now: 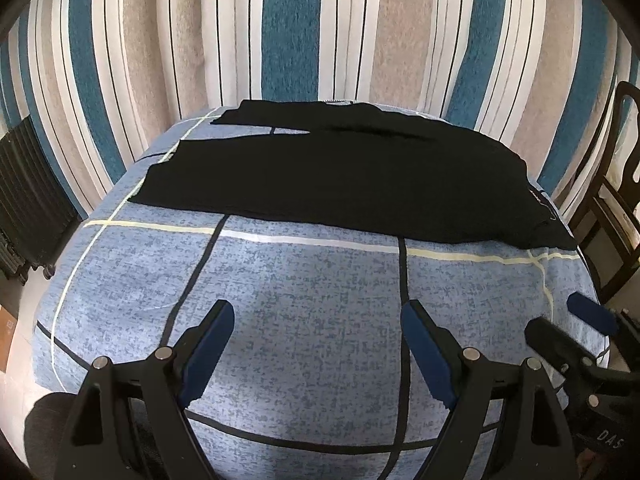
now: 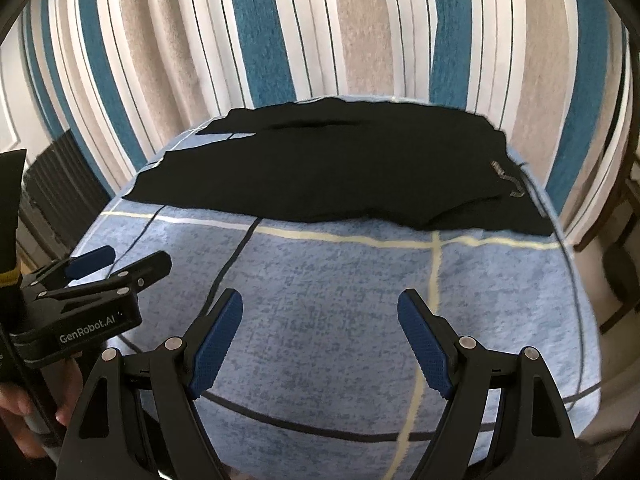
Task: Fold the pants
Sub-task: 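Reach both grippers to the waistband of the black pants and close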
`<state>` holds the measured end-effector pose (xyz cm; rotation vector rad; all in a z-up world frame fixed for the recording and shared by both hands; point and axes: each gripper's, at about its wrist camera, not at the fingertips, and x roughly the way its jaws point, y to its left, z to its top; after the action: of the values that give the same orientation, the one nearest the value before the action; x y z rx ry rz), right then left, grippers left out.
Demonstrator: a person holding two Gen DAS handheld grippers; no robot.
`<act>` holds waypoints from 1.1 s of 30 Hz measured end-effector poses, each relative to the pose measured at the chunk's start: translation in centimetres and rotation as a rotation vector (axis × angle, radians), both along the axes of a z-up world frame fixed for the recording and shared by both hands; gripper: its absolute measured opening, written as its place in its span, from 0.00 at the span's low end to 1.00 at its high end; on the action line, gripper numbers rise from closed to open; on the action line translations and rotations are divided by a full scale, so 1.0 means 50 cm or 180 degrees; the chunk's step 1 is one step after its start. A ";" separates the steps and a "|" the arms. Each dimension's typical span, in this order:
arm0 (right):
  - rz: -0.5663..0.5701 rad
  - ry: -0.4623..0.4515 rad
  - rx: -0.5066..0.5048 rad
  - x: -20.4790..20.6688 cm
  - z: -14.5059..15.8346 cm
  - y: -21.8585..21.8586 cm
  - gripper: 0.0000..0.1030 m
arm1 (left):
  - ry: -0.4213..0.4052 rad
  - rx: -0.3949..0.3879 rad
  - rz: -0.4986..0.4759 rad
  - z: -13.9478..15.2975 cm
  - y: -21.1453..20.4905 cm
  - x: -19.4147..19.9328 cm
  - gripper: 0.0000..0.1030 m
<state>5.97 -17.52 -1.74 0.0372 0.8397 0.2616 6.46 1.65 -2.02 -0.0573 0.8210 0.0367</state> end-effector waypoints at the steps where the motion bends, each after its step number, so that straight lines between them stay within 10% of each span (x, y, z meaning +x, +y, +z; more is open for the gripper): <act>1: 0.0002 0.0013 0.0018 0.000 -0.002 0.000 0.78 | -0.0010 0.0014 0.0002 0.002 0.000 0.000 0.84; 33: -0.0077 0.0262 0.0122 0.077 -0.027 -0.028 0.78 | 0.0072 0.0056 -0.0052 -0.019 0.001 0.070 0.84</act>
<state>9.83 -18.93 -3.09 0.0943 0.9155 0.2547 9.97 1.71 -2.94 -0.0338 0.8435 0.0293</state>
